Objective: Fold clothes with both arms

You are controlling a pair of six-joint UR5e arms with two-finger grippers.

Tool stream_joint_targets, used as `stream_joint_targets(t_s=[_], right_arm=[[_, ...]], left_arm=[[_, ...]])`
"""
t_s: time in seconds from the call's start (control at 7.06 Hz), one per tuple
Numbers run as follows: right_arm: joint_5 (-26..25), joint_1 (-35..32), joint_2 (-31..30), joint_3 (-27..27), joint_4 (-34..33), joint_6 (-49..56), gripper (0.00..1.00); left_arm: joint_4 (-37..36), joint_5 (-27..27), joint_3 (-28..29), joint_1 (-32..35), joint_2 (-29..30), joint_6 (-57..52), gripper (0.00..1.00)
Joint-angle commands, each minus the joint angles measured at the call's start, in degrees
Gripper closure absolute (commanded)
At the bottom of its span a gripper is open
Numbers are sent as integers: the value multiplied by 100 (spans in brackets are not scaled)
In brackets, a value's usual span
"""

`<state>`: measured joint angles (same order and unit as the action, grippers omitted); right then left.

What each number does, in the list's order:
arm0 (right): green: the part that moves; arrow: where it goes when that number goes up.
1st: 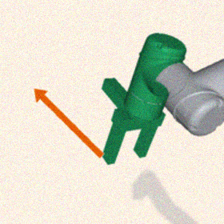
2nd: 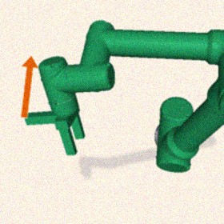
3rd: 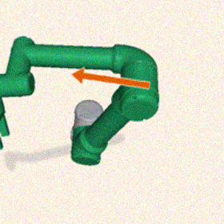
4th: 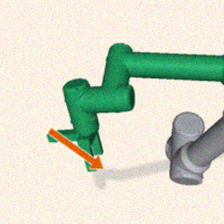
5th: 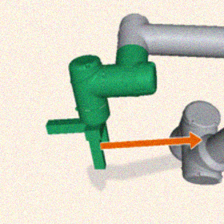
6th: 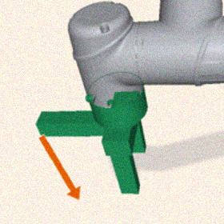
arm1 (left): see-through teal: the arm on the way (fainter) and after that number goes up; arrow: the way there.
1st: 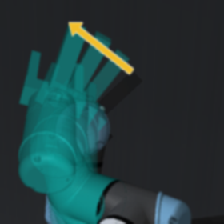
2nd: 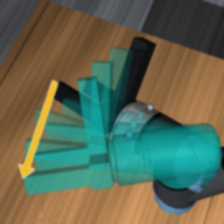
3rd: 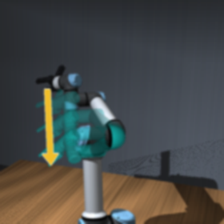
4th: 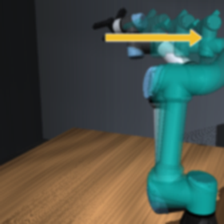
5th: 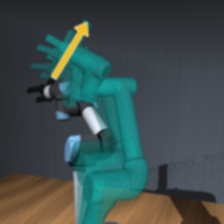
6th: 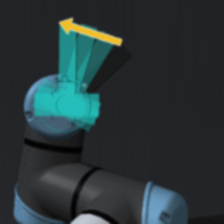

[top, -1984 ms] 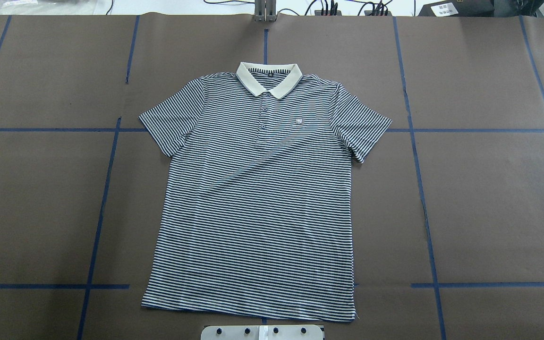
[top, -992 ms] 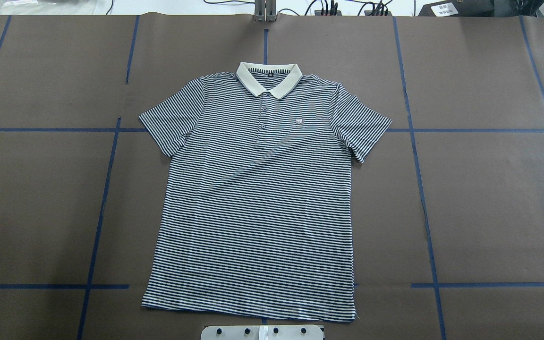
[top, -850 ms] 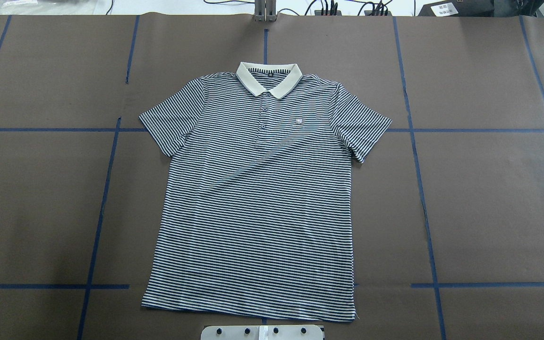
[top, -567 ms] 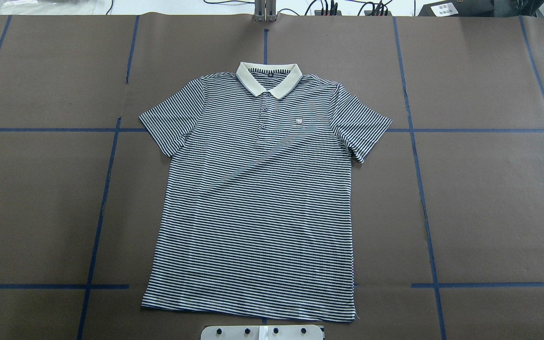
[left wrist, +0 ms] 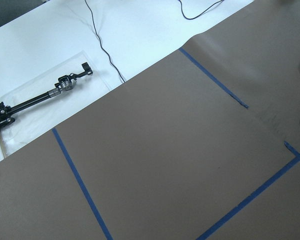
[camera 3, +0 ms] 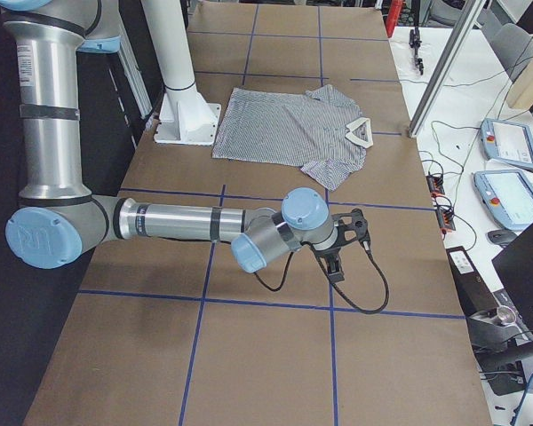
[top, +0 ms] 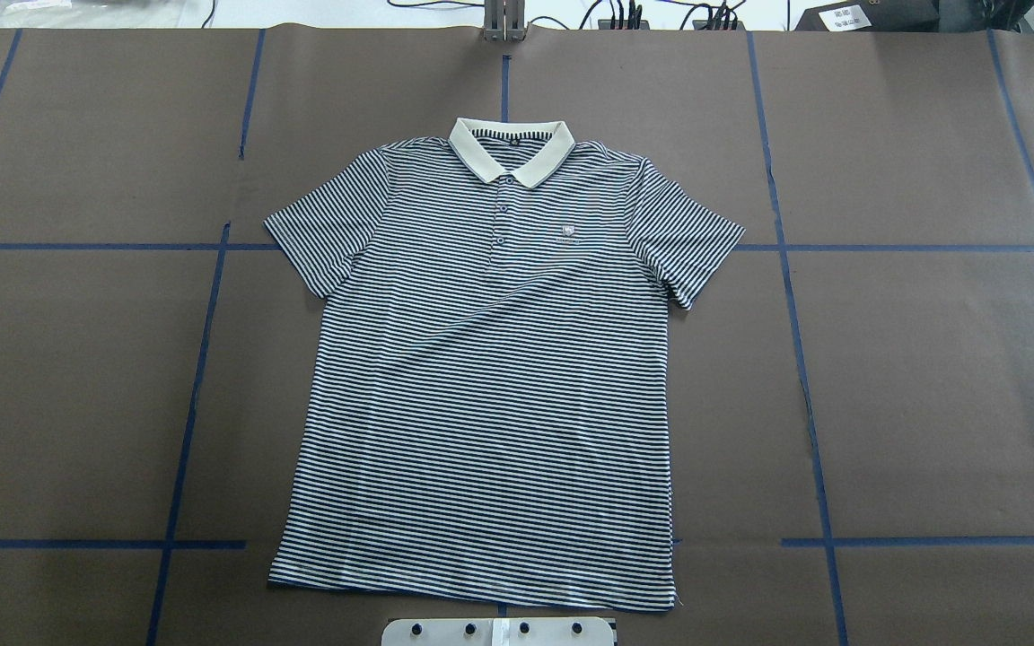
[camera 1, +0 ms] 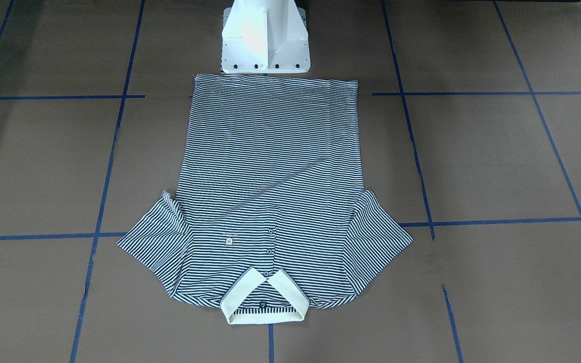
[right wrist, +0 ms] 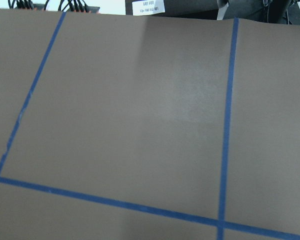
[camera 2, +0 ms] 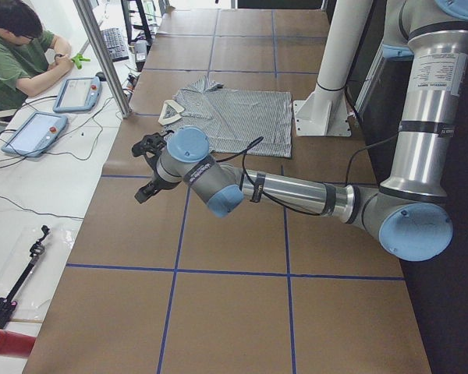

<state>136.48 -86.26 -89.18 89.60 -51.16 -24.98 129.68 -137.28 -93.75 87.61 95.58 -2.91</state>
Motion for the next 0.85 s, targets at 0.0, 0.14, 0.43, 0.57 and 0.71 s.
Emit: stream_joint_targets(t_s=[0.0,0.14,0.43,0.57,0.71], right_arm=[[-1055,1201,574,-4,649,-2230,0],[-1949,2026,908,-13,651,-3101,0],[-3211,3208,1489,-161,381,-3469,8],[-3311,3490,1848,-171,-230,-3470,14],[-3677,3859,2104,-206,-593,-3496,19]], left_arm=[[49,0,-29,-113,13,1,0],[49,0,-30,-113,13,1,0],[49,0,-38,-122,22,1,0],[49,0,-38,-122,31,1,0],[49,0,-38,-122,39,1,0]])
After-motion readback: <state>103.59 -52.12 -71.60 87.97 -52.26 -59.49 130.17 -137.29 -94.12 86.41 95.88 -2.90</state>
